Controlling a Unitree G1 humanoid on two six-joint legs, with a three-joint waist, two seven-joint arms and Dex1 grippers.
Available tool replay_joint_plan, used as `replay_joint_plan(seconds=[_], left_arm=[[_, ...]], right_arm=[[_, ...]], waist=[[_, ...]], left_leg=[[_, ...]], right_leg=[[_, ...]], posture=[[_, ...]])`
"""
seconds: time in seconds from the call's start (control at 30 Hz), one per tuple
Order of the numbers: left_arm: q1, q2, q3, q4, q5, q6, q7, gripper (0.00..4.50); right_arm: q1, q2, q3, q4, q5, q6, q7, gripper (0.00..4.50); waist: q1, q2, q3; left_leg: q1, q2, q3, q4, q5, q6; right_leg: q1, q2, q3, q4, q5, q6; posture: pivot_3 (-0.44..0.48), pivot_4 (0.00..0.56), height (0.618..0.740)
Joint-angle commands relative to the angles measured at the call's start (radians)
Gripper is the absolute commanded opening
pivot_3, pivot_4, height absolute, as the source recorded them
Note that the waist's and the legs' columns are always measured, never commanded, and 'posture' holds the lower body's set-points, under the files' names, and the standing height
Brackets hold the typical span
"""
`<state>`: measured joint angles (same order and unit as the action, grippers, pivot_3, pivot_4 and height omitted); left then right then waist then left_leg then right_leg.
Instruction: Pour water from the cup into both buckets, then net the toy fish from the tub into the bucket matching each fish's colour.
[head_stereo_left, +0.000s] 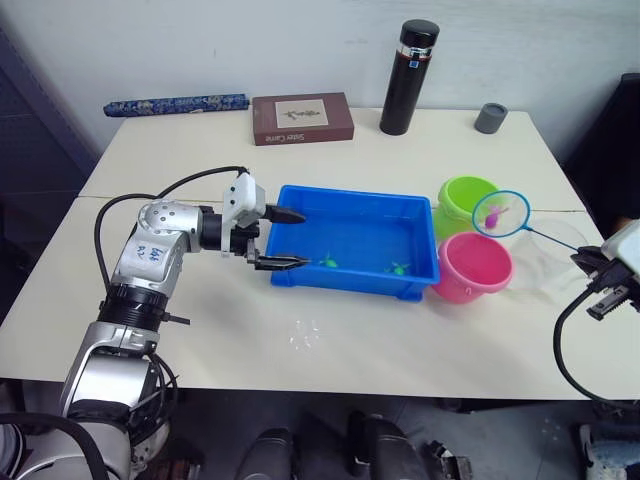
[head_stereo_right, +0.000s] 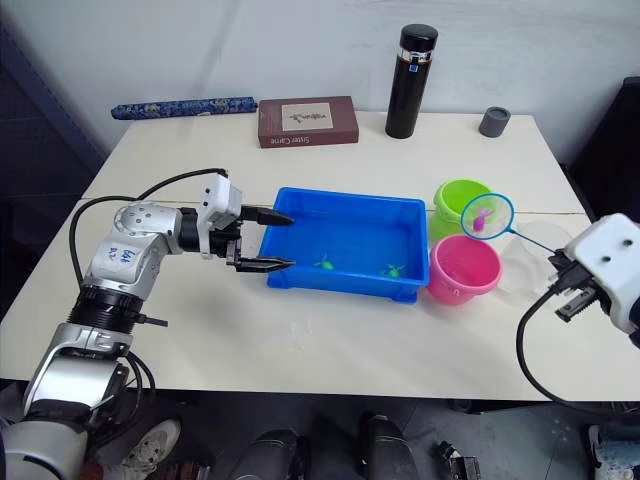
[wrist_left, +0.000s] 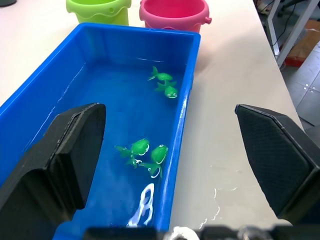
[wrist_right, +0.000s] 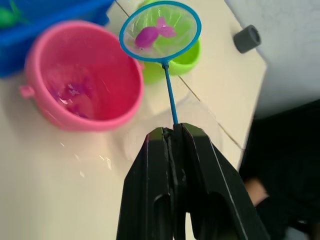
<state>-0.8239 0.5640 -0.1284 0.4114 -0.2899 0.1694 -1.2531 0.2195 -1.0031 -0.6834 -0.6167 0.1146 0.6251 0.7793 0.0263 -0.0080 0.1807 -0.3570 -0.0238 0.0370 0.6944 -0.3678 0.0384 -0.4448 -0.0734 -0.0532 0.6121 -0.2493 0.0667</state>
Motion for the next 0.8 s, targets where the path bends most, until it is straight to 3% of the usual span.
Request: replay_joint_plan(seconds=[0.03, 0.43, 0.63, 0.8], left_arm=[[-0.034, -0.004, 0.015, 0.018, 0.012, -0.032, -0.012, 4.46], [-0.021, -0.006, 0.027, 0.025, 0.019, -0.038, -0.009, 4.46], [-0.017, -0.005, 0.029, 0.021, 0.017, -0.035, -0.009, 4.46], [-0.014, -0.001, 0.035, 0.014, 0.012, -0.024, -0.005, 4.46]], right_arm=[[0.061, 0.025, -0.024, 0.041, -0.132, -0.243, -0.047, 0.0], [0.175, 0.04, 0.004, 0.199, -0.42, -0.764, -0.154, 0.0], [0.18, 0.025, 0.0, 0.269, -0.545, -0.919, -0.226, 0.0], [0.154, 0.043, -0.031, 0.275, -0.511, -0.952, -0.233, 0.0]], waist=[[0.0, 0.0, 0.0], [-0.001, 0.0, 0.0], [-0.001, 0.0, 0.0], [-0.002, 0.0, 0.0]], left_leg=[[0.0, 0.0, 0.0, 0.0, 0.0, 0.0], [0.0, 0.0, 0.001, 0.002, 0.0, 0.0], [0.0, 0.0, 0.001, 0.002, 0.0, 0.0], [0.0, 0.0, 0.001, 0.003, 0.0, 0.0]], right_leg=[[0.0, 0.0, 0.0, 0.0, 0.0, 0.0], [0.0, 0.001, 0.001, 0.001, 0.0, 0.0], [0.0, 0.001, 0.001, 0.001, 0.0, 0.0], [0.0, 0.001, 0.001, 0.001, 0.0, 0.0]], posture=[[0.0, 0.15, 0.74], [0.0, 0.15, 0.74], [0.0, 0.15, 0.74], [0.0, 0.15, 0.74]])
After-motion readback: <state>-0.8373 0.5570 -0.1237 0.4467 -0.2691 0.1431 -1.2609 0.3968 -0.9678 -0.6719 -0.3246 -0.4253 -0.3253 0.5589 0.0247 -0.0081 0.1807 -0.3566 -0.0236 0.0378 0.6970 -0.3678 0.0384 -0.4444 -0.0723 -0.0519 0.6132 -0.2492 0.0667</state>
